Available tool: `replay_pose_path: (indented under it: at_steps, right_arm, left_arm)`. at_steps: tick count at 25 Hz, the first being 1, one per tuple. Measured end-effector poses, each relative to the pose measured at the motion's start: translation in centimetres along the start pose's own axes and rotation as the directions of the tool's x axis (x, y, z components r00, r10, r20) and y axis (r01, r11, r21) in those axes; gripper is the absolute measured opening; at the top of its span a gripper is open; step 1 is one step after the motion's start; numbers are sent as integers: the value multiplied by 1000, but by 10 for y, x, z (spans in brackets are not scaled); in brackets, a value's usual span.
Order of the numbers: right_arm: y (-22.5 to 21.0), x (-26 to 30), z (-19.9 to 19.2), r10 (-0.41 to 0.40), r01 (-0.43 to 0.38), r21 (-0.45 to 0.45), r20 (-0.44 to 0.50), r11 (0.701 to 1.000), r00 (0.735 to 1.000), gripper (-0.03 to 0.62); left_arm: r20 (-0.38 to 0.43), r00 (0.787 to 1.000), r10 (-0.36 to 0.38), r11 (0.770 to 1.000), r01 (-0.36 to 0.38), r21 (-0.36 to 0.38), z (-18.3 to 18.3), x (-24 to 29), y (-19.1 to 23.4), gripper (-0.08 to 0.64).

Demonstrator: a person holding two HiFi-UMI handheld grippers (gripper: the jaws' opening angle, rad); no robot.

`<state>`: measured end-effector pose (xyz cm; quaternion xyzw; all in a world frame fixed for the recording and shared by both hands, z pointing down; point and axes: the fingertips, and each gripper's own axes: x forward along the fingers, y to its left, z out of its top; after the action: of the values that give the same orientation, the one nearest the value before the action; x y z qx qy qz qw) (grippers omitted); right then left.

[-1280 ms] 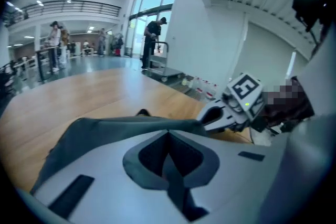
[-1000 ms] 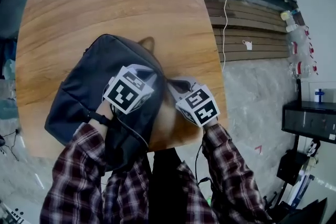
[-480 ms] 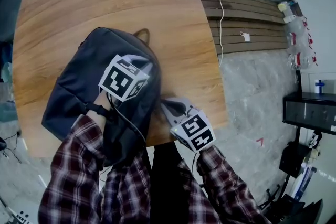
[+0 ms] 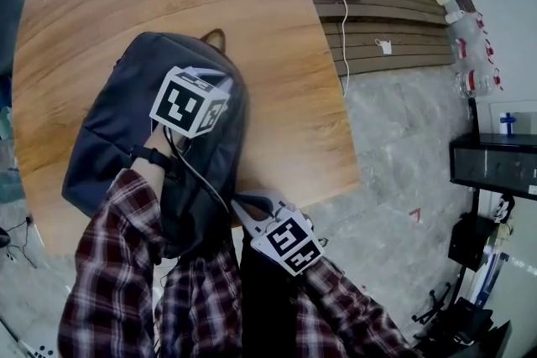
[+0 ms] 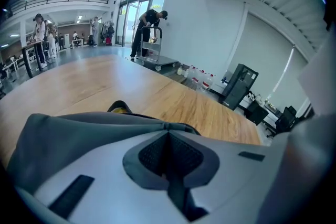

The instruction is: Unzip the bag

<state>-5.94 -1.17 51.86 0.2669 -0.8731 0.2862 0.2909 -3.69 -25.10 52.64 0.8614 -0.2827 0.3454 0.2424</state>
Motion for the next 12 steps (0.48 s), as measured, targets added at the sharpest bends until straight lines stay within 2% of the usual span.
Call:
replay_pose_path:
  at_steps: [6, 10, 12]
  right_arm:
    - [20, 3, -7, 77, -78, 11, 4, 997, 997, 15]
    - [10, -1, -6, 33, -34, 34, 27, 999, 999, 15]
    - [0, -9, -2, 2, -6, 67, 60, 998, 998, 15]
  left_arm:
    - [11, 1000, 15, 1000, -15, 13, 2, 1, 2, 8]
    - [39, 999, 17, 1000, -18, 19, 4, -3, 0, 8]
    - [72, 997, 17, 1000, -15, -27, 4, -11, 0, 8]
